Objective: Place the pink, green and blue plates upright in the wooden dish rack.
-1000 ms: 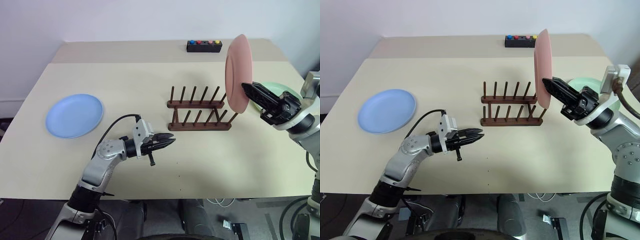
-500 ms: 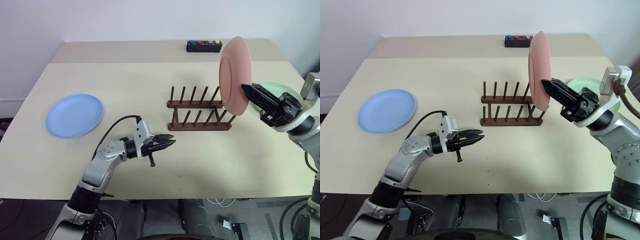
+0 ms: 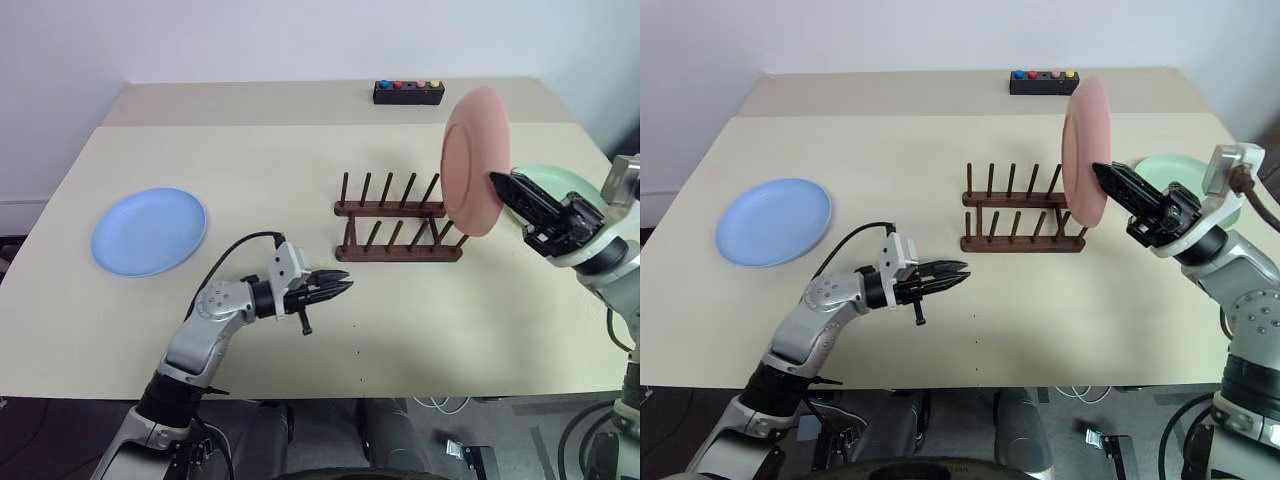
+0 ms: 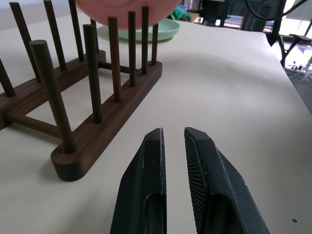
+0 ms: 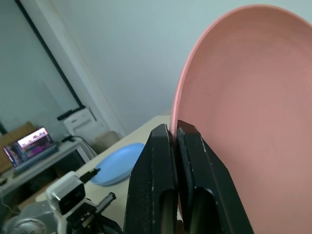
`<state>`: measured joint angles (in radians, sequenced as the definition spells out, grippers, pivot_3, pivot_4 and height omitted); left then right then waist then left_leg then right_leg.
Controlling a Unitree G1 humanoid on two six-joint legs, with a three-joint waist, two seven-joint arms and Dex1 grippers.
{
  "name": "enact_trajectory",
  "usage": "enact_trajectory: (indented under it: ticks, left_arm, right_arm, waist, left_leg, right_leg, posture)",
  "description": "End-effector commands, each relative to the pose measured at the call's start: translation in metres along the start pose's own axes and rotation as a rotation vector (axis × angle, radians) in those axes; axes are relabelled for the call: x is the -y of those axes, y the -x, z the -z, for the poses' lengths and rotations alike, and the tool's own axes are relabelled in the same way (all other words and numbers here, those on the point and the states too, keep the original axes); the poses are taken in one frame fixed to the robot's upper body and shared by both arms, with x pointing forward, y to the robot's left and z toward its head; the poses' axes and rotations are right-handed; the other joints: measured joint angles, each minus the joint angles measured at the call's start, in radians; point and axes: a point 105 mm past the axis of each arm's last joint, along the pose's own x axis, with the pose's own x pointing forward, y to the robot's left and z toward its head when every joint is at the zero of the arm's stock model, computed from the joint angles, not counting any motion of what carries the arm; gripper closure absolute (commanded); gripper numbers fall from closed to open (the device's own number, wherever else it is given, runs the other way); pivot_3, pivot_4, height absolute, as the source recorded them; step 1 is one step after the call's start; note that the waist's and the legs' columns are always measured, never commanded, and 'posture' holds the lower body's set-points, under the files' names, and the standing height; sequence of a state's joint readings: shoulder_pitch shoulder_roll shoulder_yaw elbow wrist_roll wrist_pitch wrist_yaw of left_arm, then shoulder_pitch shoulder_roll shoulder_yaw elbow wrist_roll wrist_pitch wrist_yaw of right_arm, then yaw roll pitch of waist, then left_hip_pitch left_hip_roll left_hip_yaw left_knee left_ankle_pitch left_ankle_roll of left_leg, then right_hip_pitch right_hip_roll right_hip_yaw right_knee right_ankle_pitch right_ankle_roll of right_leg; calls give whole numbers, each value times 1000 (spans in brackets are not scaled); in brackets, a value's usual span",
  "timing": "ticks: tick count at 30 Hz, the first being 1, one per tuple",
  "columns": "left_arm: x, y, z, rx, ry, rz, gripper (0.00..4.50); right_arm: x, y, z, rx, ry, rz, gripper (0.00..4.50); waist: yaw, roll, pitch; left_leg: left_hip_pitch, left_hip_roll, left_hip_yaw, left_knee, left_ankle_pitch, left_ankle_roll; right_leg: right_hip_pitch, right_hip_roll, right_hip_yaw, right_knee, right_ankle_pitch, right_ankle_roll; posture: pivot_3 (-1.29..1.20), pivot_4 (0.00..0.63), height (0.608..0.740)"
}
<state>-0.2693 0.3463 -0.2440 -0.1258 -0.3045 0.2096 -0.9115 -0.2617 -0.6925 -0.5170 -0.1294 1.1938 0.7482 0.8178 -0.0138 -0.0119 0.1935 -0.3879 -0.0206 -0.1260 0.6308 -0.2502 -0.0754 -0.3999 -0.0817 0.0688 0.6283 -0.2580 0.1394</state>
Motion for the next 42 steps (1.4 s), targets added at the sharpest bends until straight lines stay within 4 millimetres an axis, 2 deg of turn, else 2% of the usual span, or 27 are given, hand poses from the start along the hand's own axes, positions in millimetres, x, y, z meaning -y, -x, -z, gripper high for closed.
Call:
enact_trajectory:
  ticks: [1,6,7,10,14,21,25,27,31,34,35,38,40,42]
  left_arm:
    - [3,-2,-11,26,-42,14,3868]
    - [3,-2,-11,24,-44,14,3868]
    - [3,-2,-11,24,-44,14,3868]
    - [3,-2,-10,22,-45,13,3868]
    - [3,-2,-10,20,-46,10,3868]
    - [4,-1,-9,17,-42,3,3868]
    - [3,-1,-8,17,-41,-1,3868]
    - [3,-1,-8,16,-41,-1,3868]
    - [2,-2,-6,12,-39,4,3868]
    - [2,-4,-6,12,-40,10,3868]
    - [3,-6,-6,12,-41,16,3868]
    - [3,-9,-5,11,-46,26,3868]
    - [2,-11,-6,10,-51,28,3868]
    - [2,-12,-6,10,-54,30,3868]
  right_arm:
    - [0,3,-6,38,-1,0,4438]
    - [3,6,-3,38,-12,14,4438]
    - [4,6,-2,38,-10,20,4182]
    - [7,8,-1,37,-7,39,3081]
    - [18,11,-8,42,91,140,1026]
    - [22,23,-23,35,268,265,1026]
    - [23,47,-48,87,389,386,1026]
    - [21,54,-55,95,420,413,1026]
    - [33,81,-63,57,506,564,1026]
    - [53,95,-44,-136,622,677,1026]
    - [69,101,-31,-263,690,748,1026]
    - [99,114,-6,-523,869,841,1026]
    - [116,115,10,-658,983,844,1026]
    - [131,113,21,-698,1018,841,1026]
  waist:
    - [0,0,0]
    - [0,0,0]
    - [0,0,0]
    - [0,0,0]
    - [0,0,0]
    - [0,0,0]
    - [3,0,0]
    - [2,0,0]
    - [0,0,0]
    - [0,0,0]
    - [-2,0,0]
    - [-4,1,0]
    - [-6,1,-1]
    - [-8,2,-1]
  left_leg:
    - [0,0,0,0,0,0]
    - [0,0,0,0,0,0]
    - [0,0,0,0,0,0]
    - [0,0,0,0,0,0]
    - [0,0,0,0,0,0]
    - [0,0,0,0,0,0]
    - [-1,0,0,0,0,0]
    - [-1,0,0,0,0,0]
    - [0,0,0,0,0,0]
    - [0,0,0,0,0,0]
    - [0,0,1,0,0,0]
    - [1,0,3,1,0,0]
    - [1,0,3,1,0,0]
    - [1,0,4,0,0,0]
  right_leg:
    - [0,0,0,0,0,0]
    - [0,0,0,0,0,0]
    - [0,0,0,0,0,0]
    - [0,0,0,0,0,0]
    - [0,0,0,0,0,0]
    - [0,0,0,0,0,0]
    - [0,0,0,0,0,0]
    - [0,0,0,0,0,0]
    - [0,0,0,0,0,0]
    - [0,0,0,0,0,0]
    - [0,0,0,0,0,0]
    - [0,0,2,0,-2,-3]
    - [0,0,2,0,-2,-4]
    - [0,0,3,0,-1,-3]
  posture:
    - [0,150,740]
    - [0,150,740]
    - [0,150,740]
    - [0,150,740]
    - [0,150,740]
    - [0,150,740]
    - [0,150,740]
    - [0,150,740]
    - [0,150,740]
    - [0,150,740]
    - [0,150,740]
    - [0,150,740]
    - [0,150,740]
    - [0,150,740]
